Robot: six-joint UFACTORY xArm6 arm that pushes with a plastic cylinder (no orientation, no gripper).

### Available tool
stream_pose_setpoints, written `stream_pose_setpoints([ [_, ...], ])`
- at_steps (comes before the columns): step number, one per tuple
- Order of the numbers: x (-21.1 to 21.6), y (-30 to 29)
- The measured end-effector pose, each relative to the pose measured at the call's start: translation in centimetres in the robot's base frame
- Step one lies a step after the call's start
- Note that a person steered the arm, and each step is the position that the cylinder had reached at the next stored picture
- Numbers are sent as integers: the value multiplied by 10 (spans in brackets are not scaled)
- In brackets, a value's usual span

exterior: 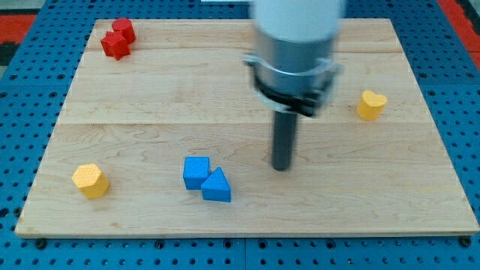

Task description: Slide the yellow hexagon towards center right

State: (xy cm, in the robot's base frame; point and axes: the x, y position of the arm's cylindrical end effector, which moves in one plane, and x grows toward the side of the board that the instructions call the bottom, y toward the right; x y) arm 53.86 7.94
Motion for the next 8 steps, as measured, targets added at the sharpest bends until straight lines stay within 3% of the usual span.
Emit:
stream_pose_setpoints([
  [1,75,-30],
  [2,77,-137],
  [3,60,-228],
  [4,15,-263],
  [5,-3,-255],
  [6,36,-289],
  [7,10,-338],
  [8,-62,-286],
])
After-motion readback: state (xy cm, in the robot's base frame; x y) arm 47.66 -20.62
